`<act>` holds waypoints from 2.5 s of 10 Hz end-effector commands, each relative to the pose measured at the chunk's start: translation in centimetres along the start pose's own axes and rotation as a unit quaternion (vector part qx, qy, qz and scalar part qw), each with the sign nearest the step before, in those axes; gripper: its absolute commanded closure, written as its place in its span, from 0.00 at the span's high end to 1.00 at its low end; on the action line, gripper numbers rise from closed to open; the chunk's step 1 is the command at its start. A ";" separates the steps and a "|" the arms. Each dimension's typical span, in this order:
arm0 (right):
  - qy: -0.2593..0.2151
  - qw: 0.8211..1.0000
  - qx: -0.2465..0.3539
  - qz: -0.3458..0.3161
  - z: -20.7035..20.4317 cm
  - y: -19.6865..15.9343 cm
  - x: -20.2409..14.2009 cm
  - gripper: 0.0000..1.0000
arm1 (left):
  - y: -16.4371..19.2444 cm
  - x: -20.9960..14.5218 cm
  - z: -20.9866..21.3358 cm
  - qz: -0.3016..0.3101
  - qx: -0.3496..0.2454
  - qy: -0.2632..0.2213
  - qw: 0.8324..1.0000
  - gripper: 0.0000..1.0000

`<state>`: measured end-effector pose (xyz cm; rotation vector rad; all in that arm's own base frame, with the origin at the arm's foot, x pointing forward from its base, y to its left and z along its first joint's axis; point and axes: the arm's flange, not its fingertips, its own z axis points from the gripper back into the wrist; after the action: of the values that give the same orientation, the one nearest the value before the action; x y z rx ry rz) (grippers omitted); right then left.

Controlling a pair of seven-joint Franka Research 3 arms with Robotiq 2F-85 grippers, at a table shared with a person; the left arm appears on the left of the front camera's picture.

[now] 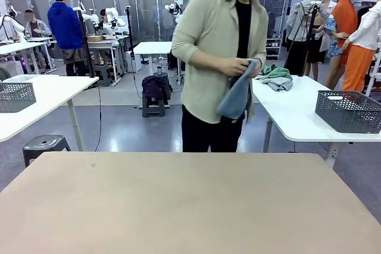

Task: Fold the towels and place them in the basket.
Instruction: When a person lays out a Towel with hook on the table, fold it in half twice.

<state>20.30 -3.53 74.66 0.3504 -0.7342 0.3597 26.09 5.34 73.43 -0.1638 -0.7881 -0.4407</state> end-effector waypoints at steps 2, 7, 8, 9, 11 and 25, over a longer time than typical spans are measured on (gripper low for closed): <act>-0.001 1.000 -0.002 -0.001 0.1 0.1 0.0 1.00 | 0.0 0.0 0.0 0.001 -0.002 -0.002 1.000 1.00; -0.001 1.000 -0.002 -0.001 0.1 0.1 0.0 1.00 | 0.0 0.0 0.0 0.001 -0.002 -0.002 1.000 1.00; -0.001 1.000 -0.002 -0.001 0.1 0.1 0.0 1.00 | 0.0 0.0 0.0 0.001 -0.002 -0.002 1.000 1.00; -0.001 1.000 -0.002 -0.001 0.1 0.1 0.0 1.00 | 0.0 0.0 0.0 0.001 -0.002 -0.002 1.000 1.00; -0.001 1.000 -0.002 -0.001 0.1 0.1 0.0 1.00 | 0.0 0.0 0.0 0.001 -0.002 -0.002 1.000 1.00; -0.001 1.000 -0.002 -0.001 0.1 0.1 0.0 1.00 | 0.0 0.0 0.0 0.001 -0.002 -0.002 1.000 1.00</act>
<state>20.30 -3.53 74.66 0.3504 -0.7342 0.3597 26.09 5.34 73.43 -0.1638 -0.7881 -0.4407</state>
